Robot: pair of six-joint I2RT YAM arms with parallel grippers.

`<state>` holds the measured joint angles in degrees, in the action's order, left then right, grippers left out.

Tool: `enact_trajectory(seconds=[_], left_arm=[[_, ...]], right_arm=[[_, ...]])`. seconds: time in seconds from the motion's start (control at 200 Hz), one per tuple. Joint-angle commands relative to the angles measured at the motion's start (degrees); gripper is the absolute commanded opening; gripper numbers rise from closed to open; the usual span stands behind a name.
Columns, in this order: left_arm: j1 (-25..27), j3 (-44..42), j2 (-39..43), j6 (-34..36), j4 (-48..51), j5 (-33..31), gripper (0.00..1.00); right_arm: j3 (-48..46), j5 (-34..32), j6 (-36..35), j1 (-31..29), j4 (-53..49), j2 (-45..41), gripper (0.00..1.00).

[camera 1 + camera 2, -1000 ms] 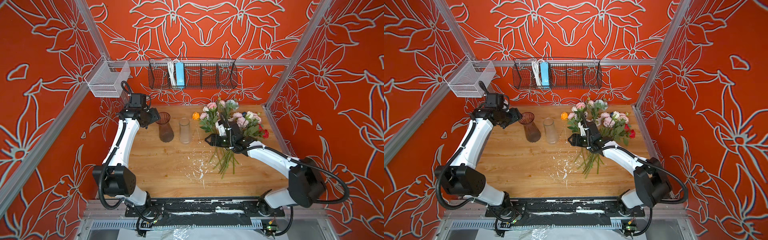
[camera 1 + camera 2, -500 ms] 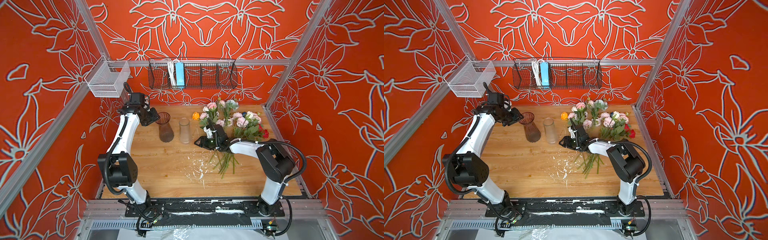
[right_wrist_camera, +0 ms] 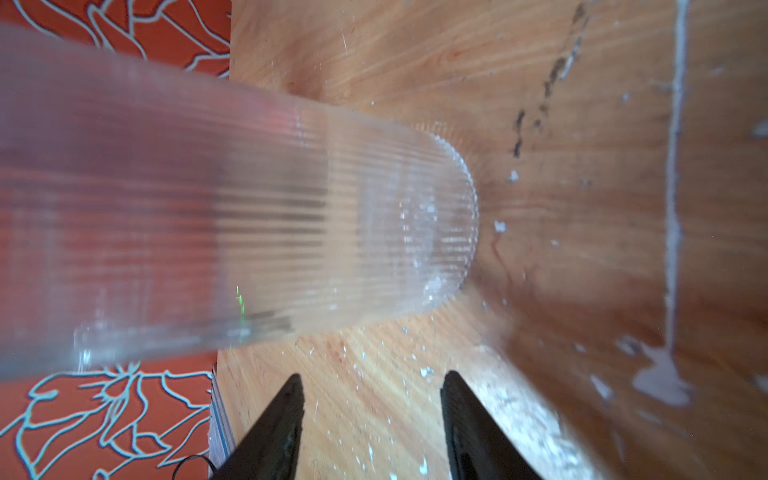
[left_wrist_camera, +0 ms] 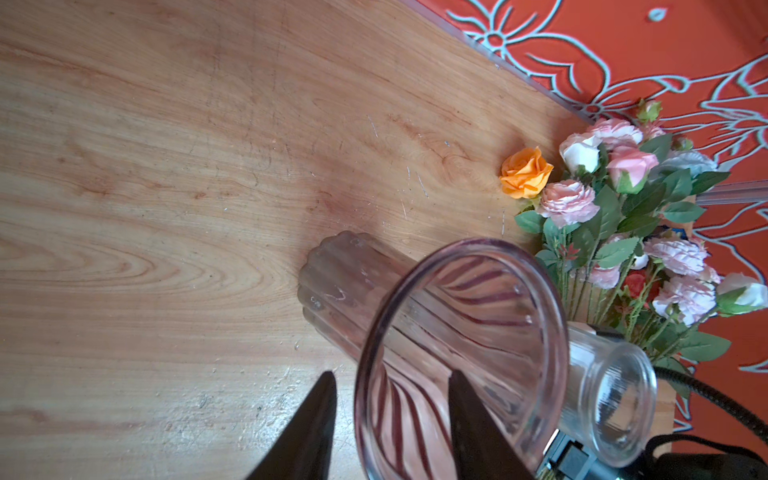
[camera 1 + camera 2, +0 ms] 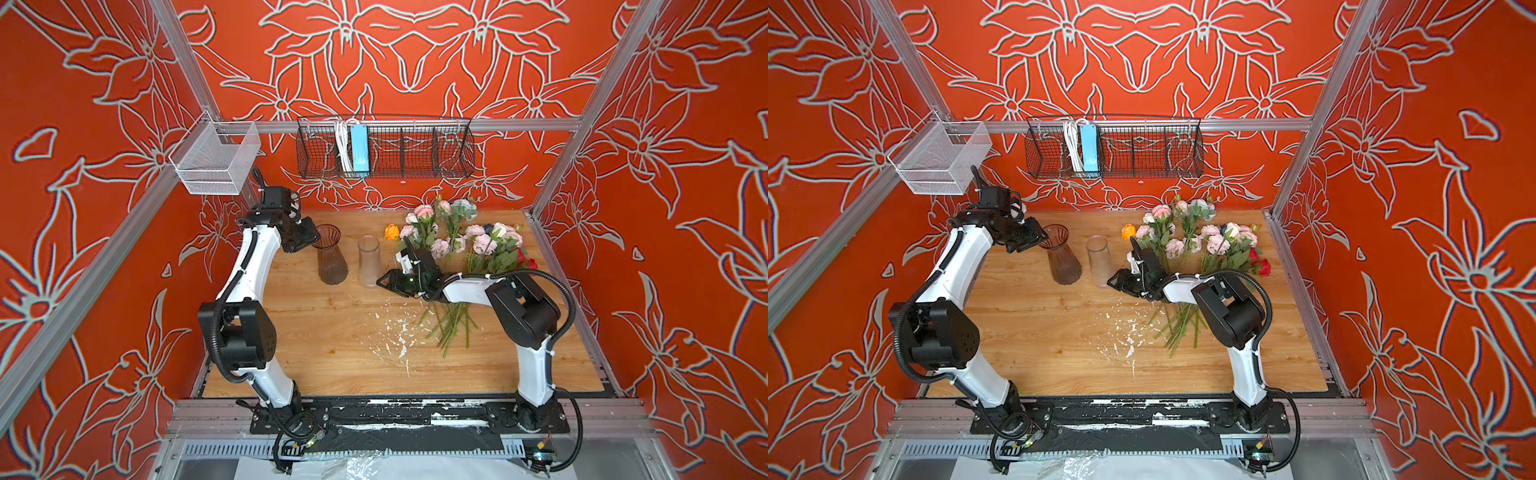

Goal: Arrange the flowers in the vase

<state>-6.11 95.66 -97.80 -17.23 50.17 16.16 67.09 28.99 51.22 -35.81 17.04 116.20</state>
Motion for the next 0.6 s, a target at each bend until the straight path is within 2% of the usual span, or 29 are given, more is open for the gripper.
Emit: enact_trajectory(seconds=[0.0,0.595], left_arm=[[-0.2,2.1,-0.6,1.3,1.0,0.4,0.45],[-0.2,2.1,-1.2,1.4,1.3,0.1,0.45]], right_arm=[[2.2,-0.2,1.5,-0.4,0.8,1.5,0.55],[9.1,-1.5,-2.2,-0.3,-4.4,6.4,0.55]])
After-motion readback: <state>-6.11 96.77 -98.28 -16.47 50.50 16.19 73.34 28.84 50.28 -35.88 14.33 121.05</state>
